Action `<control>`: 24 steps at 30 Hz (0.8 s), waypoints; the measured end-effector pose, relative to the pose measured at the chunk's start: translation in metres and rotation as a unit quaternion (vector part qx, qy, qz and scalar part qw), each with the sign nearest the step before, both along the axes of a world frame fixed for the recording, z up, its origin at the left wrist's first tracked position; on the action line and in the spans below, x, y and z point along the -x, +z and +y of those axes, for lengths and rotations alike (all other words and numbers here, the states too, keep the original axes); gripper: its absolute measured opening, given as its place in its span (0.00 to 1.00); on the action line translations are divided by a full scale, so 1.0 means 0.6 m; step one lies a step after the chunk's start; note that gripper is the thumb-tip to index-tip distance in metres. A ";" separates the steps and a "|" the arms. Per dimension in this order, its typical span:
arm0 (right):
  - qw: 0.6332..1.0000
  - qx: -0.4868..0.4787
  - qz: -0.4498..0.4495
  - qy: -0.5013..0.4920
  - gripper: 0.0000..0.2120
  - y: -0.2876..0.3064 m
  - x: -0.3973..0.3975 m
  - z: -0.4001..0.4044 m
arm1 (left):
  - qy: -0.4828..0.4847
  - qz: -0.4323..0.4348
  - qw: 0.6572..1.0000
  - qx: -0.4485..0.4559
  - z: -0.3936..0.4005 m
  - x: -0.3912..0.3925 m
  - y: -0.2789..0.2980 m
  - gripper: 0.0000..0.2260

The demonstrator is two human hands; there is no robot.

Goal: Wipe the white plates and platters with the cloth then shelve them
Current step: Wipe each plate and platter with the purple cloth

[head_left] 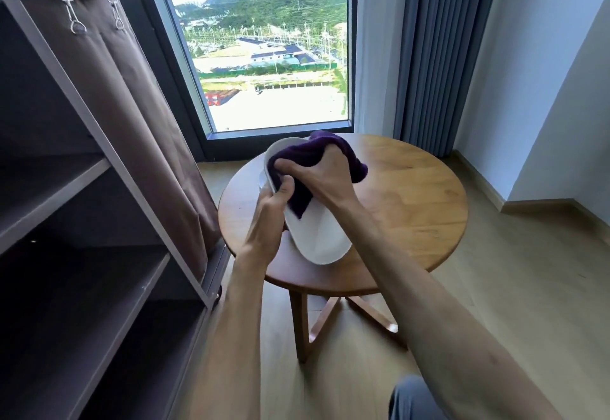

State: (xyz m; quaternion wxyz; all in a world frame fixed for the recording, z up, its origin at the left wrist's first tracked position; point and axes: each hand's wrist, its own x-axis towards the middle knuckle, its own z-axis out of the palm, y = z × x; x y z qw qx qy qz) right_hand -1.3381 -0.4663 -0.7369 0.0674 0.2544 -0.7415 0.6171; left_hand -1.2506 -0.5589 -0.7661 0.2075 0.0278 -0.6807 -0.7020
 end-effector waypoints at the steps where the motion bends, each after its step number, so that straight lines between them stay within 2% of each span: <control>1: 1.000 -0.019 0.006 0.005 0.19 0.008 -0.001 0.000 | 0.001 0.012 1.000 -0.028 0.002 0.002 -0.005 0.21; 3: 0.997 -0.078 0.017 0.017 0.22 0.012 -0.007 -0.003 | 0.022 0.044 0.993 -0.104 0.003 0.006 -0.003 0.19; 6: 0.971 -0.223 0.087 0.014 0.21 -0.019 -0.039 -0.016 | 0.061 0.057 0.971 -0.225 -0.002 0.019 0.010 0.24; 9: 0.968 -0.217 0.114 0.048 0.18 -0.060 -0.064 -0.013 | 0.109 0.031 0.961 -0.252 -0.017 0.023 0.009 0.28; 12: 0.973 -0.176 0.128 0.081 0.13 -0.060 -0.058 -0.017 | 0.103 0.006 0.962 -0.254 -0.022 0.012 -0.002 0.30; 13: 0.977 -0.160 0.124 0.059 0.14 -0.049 -0.051 -0.027 | 0.107 -0.008 0.968 -0.227 -0.018 0.009 -0.006 0.29; 15: 0.986 -0.143 0.083 -0.019 0.17 -0.019 -0.035 -0.041 | 0.099 -0.008 0.980 -0.173 0.002 0.009 -0.014 0.19; 17: 0.984 -0.154 0.063 -0.061 0.17 -0.003 -0.026 -0.051 | 0.087 0.007 0.985 -0.150 0.016 0.012 -0.020 0.16; 19: 0.980 -0.175 0.088 -0.041 0.16 0.000 -0.034 -0.056 | 0.107 0.021 0.979 -0.171 0.013 0.018 -0.020 0.17; 22: 0.964 -0.230 0.130 0.027 0.12 -0.006 -0.047 -0.051 | 0.132 0.026 0.961 -0.243 -0.005 0.022 -0.020 0.26; 24: 0.952 -0.280 0.103 0.064 0.13 -0.011 -0.040 -0.039 | 0.155 0.014 0.945 -0.287 -0.015 0.024 -0.018 0.29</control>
